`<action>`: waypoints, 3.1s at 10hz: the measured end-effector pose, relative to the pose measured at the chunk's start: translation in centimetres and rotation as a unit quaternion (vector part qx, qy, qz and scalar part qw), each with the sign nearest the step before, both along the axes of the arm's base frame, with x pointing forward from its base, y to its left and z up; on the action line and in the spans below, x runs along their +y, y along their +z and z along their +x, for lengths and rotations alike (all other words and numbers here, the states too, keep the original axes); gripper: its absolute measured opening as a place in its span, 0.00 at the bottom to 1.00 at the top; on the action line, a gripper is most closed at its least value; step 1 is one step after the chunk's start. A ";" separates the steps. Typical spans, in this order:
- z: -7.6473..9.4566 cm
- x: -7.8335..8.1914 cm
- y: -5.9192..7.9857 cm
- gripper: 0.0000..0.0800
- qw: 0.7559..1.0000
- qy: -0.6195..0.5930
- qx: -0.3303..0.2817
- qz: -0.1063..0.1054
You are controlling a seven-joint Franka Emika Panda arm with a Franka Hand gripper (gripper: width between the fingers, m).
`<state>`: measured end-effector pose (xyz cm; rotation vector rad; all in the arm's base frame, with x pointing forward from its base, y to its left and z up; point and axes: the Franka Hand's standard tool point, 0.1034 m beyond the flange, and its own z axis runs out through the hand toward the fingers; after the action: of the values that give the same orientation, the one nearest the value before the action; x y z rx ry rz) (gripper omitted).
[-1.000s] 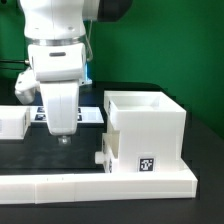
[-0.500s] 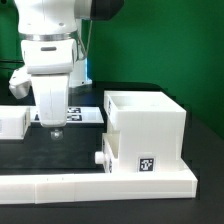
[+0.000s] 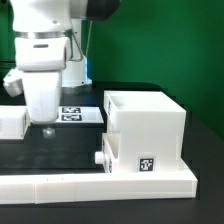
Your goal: Assemble drawer
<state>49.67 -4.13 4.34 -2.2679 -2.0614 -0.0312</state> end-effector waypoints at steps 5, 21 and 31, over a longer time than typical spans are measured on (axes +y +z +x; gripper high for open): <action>-3.7 -4.2 2.4 0.81 0.956 -0.292 -0.011 -0.016; -8.3 -4.2 -0.1 0.81 0.695 -0.718 0.028 -0.025; -10.7 -4.2 -3.7 0.81 0.722 -0.691 0.021 -0.030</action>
Offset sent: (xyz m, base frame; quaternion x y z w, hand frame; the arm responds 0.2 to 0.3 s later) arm -0.0352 -0.0518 0.0320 -0.0196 -0.0075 0.4073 0.9130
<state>38.93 -8.36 0.64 -3.1155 0.0801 0.0041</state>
